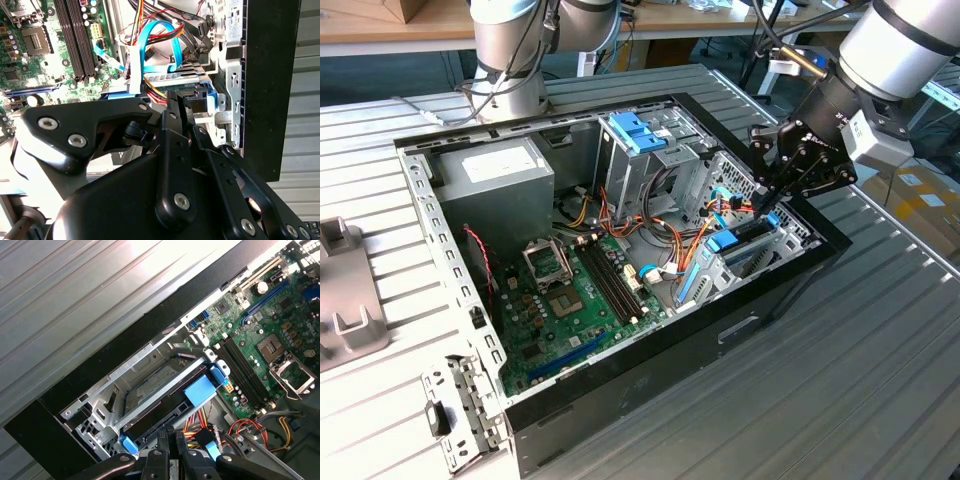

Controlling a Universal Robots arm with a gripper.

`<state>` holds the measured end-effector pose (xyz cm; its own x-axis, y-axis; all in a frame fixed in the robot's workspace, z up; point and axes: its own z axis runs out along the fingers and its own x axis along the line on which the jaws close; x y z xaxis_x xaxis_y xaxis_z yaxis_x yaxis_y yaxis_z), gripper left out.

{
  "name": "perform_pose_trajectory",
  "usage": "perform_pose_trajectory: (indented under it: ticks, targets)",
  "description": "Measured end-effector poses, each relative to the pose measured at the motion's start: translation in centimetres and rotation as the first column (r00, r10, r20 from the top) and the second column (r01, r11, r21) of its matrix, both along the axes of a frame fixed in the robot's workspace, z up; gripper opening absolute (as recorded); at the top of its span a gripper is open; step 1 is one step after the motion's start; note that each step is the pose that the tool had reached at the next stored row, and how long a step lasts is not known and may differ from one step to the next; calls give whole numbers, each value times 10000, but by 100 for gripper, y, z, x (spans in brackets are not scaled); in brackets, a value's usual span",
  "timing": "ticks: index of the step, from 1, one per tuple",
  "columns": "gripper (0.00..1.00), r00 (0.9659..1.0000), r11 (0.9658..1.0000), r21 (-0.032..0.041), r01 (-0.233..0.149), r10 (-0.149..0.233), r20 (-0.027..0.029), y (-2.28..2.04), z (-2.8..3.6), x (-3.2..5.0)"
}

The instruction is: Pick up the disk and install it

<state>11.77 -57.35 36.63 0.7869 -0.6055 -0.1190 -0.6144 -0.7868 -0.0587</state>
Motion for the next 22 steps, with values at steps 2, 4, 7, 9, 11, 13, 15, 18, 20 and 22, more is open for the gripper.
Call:
perform_pose_trajectory:
  ticks: [2,4,7,9,11,13,15,18,20,22]
  targets:
    - [17,10000,10000,0,12,-12,0,0,0,0]
    - [17,10000,10000,0,50,-50,0,0,0,0]
    - [17,10000,10000,0,95,-95,0,0,0,0]
    - [17,9999,9999,0,139,-139,0,0,0,0]
    - [17,9998,9998,0,191,-191,0,0,0,0]
    - [17,9998,9998,-1,221,-221,0,0,0,0]
    - [17,9997,9997,-1,264,-264,0,0,0,0]
    - [17,9996,9996,0,294,-294,0,0,0,0]
    - [17,9995,9995,-1,320,-320,0,0,0,0]
    - [17,9994,9994,0,340,-340,0,0,0,0]
